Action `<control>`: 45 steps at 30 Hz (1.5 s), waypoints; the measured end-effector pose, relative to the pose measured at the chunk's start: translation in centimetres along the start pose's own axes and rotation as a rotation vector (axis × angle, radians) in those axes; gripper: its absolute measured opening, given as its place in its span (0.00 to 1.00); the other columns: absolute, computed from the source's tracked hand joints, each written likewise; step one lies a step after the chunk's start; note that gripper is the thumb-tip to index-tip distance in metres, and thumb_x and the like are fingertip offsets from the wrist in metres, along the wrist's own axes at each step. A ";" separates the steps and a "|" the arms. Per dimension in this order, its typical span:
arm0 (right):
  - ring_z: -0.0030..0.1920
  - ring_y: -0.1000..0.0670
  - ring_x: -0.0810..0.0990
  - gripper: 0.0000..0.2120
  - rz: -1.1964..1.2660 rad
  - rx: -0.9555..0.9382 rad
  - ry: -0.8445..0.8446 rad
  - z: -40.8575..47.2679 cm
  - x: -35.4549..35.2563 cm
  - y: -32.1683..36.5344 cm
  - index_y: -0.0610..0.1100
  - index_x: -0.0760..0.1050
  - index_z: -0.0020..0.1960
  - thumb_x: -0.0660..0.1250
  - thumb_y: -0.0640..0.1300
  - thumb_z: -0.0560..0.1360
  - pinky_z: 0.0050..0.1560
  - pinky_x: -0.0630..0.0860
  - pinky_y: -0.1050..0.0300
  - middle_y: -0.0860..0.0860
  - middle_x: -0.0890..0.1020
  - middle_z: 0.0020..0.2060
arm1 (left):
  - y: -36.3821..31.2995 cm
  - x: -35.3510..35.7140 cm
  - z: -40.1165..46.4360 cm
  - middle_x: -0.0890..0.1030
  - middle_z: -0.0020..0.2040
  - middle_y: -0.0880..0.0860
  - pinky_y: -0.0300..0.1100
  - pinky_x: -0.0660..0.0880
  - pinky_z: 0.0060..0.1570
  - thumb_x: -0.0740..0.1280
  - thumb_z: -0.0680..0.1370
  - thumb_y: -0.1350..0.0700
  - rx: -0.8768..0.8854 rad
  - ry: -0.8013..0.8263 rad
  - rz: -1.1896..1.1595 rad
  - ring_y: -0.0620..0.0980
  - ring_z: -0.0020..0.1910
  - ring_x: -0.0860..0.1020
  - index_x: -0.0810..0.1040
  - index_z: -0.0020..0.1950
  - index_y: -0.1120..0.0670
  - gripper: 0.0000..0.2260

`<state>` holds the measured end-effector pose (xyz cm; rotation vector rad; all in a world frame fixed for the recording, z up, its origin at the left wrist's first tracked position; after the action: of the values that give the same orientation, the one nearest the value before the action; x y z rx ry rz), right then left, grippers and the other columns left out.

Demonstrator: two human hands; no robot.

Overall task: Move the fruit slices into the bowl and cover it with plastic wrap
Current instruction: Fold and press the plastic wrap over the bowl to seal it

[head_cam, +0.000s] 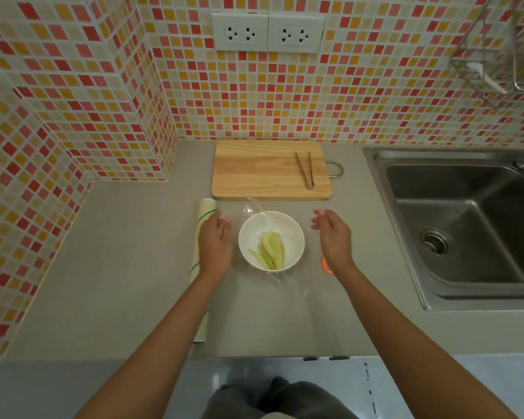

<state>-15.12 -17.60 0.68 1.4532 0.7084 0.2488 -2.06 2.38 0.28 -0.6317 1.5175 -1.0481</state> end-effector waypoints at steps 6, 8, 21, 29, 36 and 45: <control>0.54 0.52 0.79 0.16 0.237 0.173 0.115 0.9 4.3 -0.5 0.43 0.79 0.57 0.56 0.49 0.81 0.56 0.73 0.59 0.47 0.81 0.54 | -1.7 4.3 1.1 0.81 0.44 0.57 0.46 0.74 0.47 0.60 0.80 0.46 -0.323 0.081 -0.322 0.54 0.46 0.78 0.78 0.53 0.63 0.19; 0.51 0.52 0.80 0.14 0.265 0.200 0.125 0.8 4.7 -1.0 0.45 0.81 0.53 0.57 0.48 0.81 0.52 0.74 0.61 0.47 0.82 0.51 | -1.5 4.9 0.9 0.72 0.31 0.52 0.41 0.67 0.34 0.63 0.79 0.47 -0.344 0.033 -0.378 0.48 0.33 0.70 0.75 0.36 0.61 0.19; 0.48 0.49 0.81 0.14 0.169 0.114 0.059 1.0 4.3 -2.8 0.41 0.82 0.52 0.57 0.39 0.80 0.47 0.77 0.63 0.47 0.84 0.45 | -0.9 6.0 1.1 0.77 0.34 0.54 0.32 0.67 0.31 0.66 0.78 0.57 -0.295 -0.148 -0.344 0.49 0.35 0.73 0.78 0.39 0.62 0.11; 0.47 0.50 0.80 0.14 0.142 0.105 0.063 0.8 4.1 -2.8 0.40 0.82 0.52 0.57 0.39 0.80 0.45 0.76 0.62 0.47 0.84 0.44 | -0.9 5.9 0.9 0.77 0.40 0.53 0.42 0.66 0.36 0.60 0.81 0.52 -0.095 -0.194 -0.056 0.49 0.36 0.72 0.73 0.41 0.57 0.13; 0.49 0.48 0.81 0.14 0.144 0.120 0.059 1.0 3.8 -2.9 0.39 0.82 0.54 0.57 0.39 0.80 0.50 0.77 0.54 0.46 0.84 0.46 | -0.8 5.9 0.7 0.75 0.34 0.50 0.42 0.64 0.33 0.59 0.82 0.53 -0.021 -0.198 -0.038 0.49 0.33 0.70 0.74 0.42 0.60 0.14; 0.46 0.54 0.81 0.14 0.198 0.119 0.063 0.7 3.3 -3.1 0.42 0.81 0.53 0.57 0.39 0.80 0.42 0.77 0.70 0.50 0.84 0.44 | 0.7 6.0 1.1 0.74 0.34 0.54 0.43 0.67 0.38 0.61 0.81 0.56 -0.189 -0.054 -0.278 0.50 0.35 0.70 0.74 0.41 0.63 0.13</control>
<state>-12.96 -16.77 -3.23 1.6374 0.6391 0.4119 -2.23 -2.66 -3.17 -1.0186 1.5204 -1.0923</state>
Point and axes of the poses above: each hand's wrist, its own z-axis towards the middle knuckle, its own x-axis out of the palm, y = z × x, the point moved 2 cm from there along z, towards the middle knuckle
